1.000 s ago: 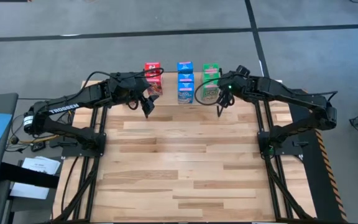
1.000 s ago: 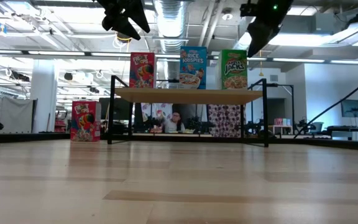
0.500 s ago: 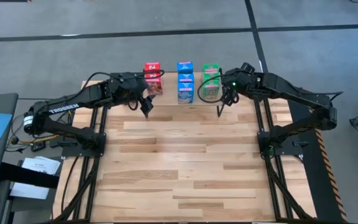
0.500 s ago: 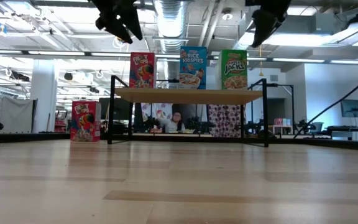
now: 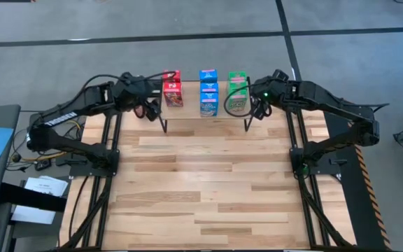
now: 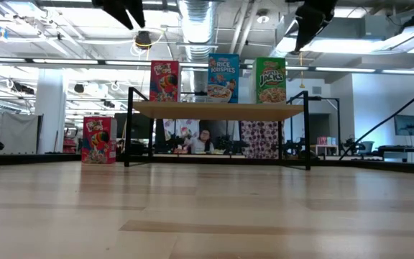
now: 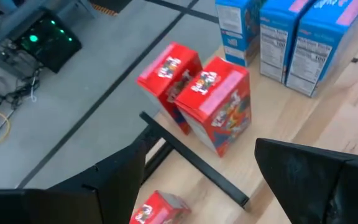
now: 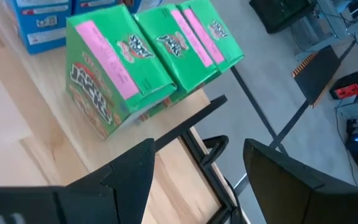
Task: Stack cereal on shelf
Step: Put the red cereal box on the shelf aligned with the other red cereal box
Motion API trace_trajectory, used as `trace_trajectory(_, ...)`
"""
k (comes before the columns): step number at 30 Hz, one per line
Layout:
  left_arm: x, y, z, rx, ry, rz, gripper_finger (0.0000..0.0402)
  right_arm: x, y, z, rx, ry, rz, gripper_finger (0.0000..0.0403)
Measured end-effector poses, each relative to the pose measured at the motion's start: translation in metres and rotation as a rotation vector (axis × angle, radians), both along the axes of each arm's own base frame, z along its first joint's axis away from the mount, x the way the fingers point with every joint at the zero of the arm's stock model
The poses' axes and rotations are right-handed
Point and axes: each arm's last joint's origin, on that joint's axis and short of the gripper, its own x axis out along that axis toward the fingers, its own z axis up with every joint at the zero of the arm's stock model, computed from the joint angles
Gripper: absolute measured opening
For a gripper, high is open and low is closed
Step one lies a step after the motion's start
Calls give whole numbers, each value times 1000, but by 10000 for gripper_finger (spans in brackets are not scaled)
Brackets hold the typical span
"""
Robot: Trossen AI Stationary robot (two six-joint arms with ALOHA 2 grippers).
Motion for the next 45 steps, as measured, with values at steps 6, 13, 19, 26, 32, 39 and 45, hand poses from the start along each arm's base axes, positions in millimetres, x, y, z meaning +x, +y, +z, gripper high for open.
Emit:
trace_trajectory(6,-15,-4,29,24,-30,4,293,0,0,0,1,2,0,269)
trace_trajectory(13,-30,-7,48,136,93,1,293,0,0,0,1,2,0,269)
trace_trajectory(19,-43,-7,67,265,92,173,293,0,0,0,1,1,0,269)
trace_trajectory(26,-48,-8,72,247,21,208,293,0,0,0,2,1,0,269)
trace_trajectory(32,-47,-8,70,241,21,213,293,0,0,0,2,1,0,269)
trace_trajectory(39,-48,-8,71,257,28,235,293,0,0,0,2,1,0,269)
trace_trajectory(45,-49,-6,71,251,16,255,293,0,0,0,3,0,-1,269)
